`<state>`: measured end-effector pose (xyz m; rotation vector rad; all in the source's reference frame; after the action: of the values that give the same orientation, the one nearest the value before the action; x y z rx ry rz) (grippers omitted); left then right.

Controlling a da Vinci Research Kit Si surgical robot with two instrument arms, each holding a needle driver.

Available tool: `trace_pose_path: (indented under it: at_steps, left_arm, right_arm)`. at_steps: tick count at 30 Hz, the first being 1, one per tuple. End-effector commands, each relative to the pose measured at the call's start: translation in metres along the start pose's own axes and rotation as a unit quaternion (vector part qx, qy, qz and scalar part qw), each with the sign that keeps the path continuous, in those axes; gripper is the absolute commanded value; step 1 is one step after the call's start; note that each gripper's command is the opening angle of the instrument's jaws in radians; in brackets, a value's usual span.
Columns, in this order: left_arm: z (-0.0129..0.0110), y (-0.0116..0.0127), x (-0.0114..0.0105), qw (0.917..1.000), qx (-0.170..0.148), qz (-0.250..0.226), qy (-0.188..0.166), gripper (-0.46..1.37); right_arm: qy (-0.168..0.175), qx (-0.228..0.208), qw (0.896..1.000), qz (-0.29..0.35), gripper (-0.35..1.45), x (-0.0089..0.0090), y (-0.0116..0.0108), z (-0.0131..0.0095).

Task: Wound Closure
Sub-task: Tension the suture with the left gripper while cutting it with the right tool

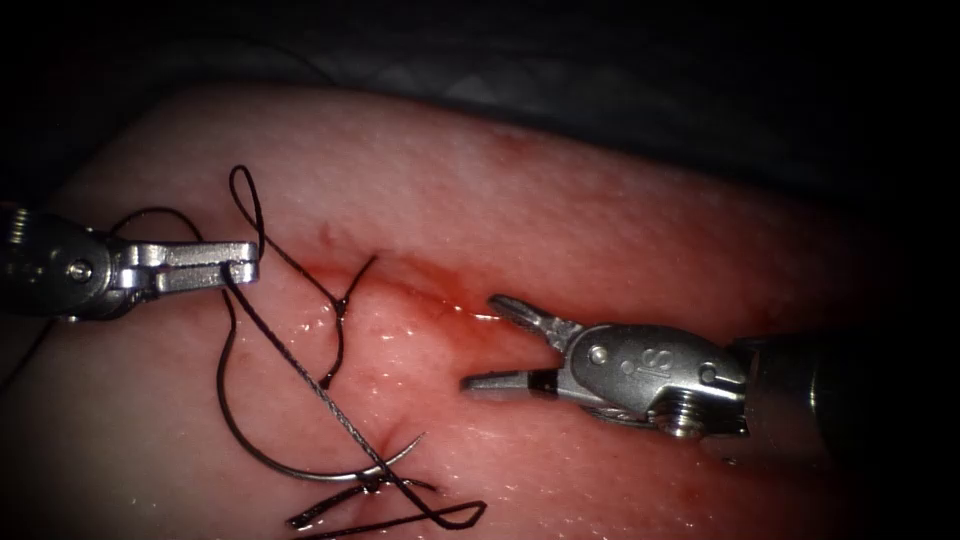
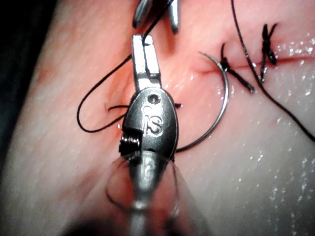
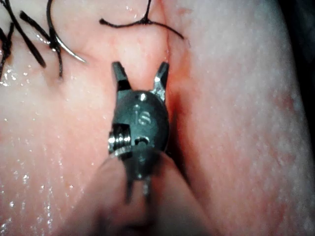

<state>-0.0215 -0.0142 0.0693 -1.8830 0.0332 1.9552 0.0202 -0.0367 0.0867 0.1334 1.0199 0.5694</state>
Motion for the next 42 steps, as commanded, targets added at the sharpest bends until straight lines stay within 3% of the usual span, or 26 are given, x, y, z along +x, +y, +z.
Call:
trace_pose_path:
  at_steps: [1,18,42]
  left_arm:
    - [0.0000,-0.0003,0.0003,1.0000,-0.004,0.002,0.001,-0.35]
    - [0.0008,-0.0061,0.0054,0.9998,-0.005,0.011,0.013,-0.35]
    - [0.0007,-0.0077,0.0074,0.9997,-0.001,0.011,0.021,-0.35]
  right_arm:
    - [0.000,-0.001,1.000,0.001,1.05,0.0000,-0.0001,0.0003]
    - [-0.003,-0.017,1.000,0.005,1.14,0.0016,-0.0005,0.0038]
    - [0.009,-0.028,0.999,0.031,1.13,0.0029,-0.0006,0.0071]
